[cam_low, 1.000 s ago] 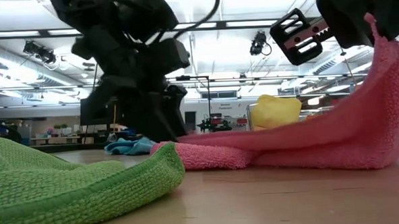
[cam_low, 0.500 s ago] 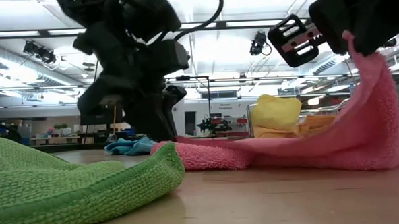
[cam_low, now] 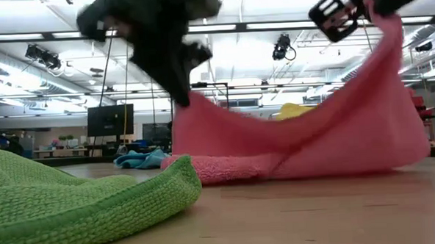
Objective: Fold microfiber towels
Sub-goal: Fold the pink microfiber cloth
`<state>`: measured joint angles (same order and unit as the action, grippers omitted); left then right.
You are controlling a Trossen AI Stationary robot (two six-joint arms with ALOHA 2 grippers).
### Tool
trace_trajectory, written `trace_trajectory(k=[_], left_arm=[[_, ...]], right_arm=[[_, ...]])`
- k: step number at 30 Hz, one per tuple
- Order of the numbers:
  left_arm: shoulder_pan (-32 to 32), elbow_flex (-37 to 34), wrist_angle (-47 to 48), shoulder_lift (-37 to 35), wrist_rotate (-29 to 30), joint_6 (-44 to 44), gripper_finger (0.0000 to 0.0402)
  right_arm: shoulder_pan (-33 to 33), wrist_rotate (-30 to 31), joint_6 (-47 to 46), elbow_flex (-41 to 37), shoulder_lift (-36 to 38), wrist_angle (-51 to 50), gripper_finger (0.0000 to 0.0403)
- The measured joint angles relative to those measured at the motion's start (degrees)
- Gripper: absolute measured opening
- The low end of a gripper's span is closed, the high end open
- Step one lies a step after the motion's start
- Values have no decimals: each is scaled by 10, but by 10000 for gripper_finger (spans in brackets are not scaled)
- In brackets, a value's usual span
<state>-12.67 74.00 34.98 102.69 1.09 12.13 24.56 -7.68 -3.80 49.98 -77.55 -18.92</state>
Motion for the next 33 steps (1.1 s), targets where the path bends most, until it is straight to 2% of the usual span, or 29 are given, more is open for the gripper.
trace_trajectory(k=[5,9,13,18,22,27,33], left_arm=[[-22,79,79,0,1,-14,30],[-37,137,151,-1,1,-40,15],[-50,162,156,-1,1,-81,9],[-75,162,154,6,1,-118,32],[-99,158,127,15,0,-154,23],[-129,131,44,35,-4,-156,8],[-141,117,12,52,-15,-178,31]], right_arm=[[0,0,0,0,66,-56,10],[0,0,21,0,98,-122,10],[1,-6,0,0,107,-141,10],[29,-17,-8,0,81,-157,10],[59,-32,-40,0,50,-153,10],[95,-33,-90,0,-5,-107,10],[133,-41,-109,1,-66,-51,10]])
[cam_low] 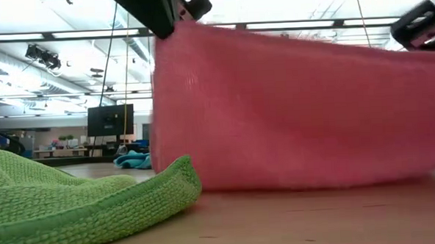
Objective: Fold microfiber towels
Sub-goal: Fold the pink microfiber cloth
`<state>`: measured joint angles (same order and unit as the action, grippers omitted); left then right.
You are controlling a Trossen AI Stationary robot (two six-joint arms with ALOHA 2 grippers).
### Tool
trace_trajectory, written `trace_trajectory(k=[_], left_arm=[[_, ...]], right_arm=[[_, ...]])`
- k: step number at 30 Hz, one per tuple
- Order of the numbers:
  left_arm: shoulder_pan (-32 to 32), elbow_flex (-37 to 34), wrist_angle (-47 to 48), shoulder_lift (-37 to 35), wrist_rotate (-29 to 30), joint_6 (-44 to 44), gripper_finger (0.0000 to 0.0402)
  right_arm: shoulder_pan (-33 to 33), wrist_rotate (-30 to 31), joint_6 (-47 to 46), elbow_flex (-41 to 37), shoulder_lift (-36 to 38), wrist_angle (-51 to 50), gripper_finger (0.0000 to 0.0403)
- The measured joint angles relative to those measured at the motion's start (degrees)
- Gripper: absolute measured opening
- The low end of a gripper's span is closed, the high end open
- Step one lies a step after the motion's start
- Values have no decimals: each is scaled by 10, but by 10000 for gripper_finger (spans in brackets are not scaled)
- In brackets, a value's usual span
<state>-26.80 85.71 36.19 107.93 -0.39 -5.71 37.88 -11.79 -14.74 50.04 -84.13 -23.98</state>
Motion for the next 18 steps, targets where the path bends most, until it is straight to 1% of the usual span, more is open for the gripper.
trace_trajectory(k=[3,5,7,10,12,15,18], left_arm=[[-1,0,0,3,1,6,28],[3,0,9,5,0,7,20],[11,0,18,5,-1,3,10],[28,0,40,5,7,-12,7],[38,0,46,5,8,-21,12],[42,0,41,8,8,-37,27],[23,1,11,26,8,-13,46]], right_arm=[[3,5,-17,-1,-6,-7,10],[1,24,-34,0,-2,-21,10],[-5,50,-46,0,4,-29,10],[-14,99,-63,0,11,-58,10],[-23,115,-67,0,10,-70,10],[-38,118,-80,0,6,-71,10],[-42,119,-85,0,6,-72,10]])
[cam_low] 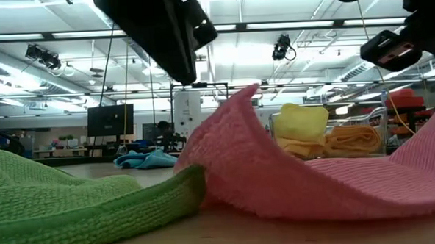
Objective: Fold microfiber towels
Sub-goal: Fold the pink microfiber cloth
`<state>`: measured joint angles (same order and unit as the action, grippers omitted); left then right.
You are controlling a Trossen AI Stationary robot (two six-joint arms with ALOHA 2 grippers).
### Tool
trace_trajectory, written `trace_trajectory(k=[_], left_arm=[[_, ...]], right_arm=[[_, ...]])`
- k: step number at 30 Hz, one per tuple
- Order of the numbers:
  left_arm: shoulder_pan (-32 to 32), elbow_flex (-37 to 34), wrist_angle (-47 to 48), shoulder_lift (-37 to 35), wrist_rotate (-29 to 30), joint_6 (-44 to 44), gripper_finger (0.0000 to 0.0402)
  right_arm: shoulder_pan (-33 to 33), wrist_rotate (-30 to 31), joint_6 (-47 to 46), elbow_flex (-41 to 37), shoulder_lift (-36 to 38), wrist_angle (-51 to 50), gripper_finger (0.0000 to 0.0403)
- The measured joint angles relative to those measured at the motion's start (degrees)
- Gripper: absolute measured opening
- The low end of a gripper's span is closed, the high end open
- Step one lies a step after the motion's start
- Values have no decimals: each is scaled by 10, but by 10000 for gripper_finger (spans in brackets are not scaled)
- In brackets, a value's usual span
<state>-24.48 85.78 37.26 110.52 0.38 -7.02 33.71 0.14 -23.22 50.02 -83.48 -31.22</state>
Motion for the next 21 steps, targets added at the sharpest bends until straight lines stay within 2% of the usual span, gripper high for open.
trace_trajectory(k=[3,10,15,21], left_arm=[[-24,0,-33,31,-1,33,73],[-38,-1,-102,65,-24,26,127],[-36,0,-148,73,-27,17,154],[-36,0,-179,79,-71,16,166]], right_arm=[[-3,-1,-2,0,0,-5,10],[-19,-1,3,0,0,-1,10],[-22,-1,3,0,0,4,10],[-22,-1,3,0,0,5,10]])
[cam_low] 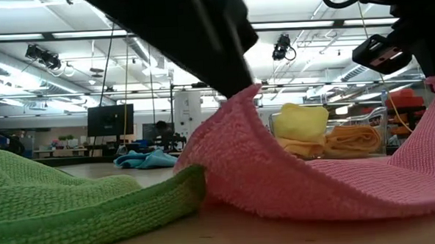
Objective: Fold microfiber towels
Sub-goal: Fold the pink microfiber cloth
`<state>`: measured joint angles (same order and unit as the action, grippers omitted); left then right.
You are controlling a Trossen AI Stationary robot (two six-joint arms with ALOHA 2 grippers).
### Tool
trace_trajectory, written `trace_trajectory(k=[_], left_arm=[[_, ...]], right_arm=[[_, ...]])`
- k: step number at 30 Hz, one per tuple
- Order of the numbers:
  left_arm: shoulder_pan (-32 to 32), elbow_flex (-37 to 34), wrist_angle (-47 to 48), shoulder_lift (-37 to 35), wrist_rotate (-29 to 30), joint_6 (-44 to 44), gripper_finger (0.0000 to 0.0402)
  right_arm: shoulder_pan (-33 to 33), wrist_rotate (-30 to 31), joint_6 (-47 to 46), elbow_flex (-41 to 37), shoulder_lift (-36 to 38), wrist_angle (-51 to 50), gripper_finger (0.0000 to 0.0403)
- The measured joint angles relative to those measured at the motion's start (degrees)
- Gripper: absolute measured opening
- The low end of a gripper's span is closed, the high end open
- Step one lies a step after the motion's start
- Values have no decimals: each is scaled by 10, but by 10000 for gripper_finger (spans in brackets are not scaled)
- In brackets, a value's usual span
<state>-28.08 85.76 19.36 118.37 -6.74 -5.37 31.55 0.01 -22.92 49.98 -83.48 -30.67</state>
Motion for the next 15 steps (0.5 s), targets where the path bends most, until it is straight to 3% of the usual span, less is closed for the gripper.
trace_trajectory(k=[15], left_arm=[[-1,1,-40,30,-16,-4,121]], right_arm=[[1,17,-12,0,0,14,10]])
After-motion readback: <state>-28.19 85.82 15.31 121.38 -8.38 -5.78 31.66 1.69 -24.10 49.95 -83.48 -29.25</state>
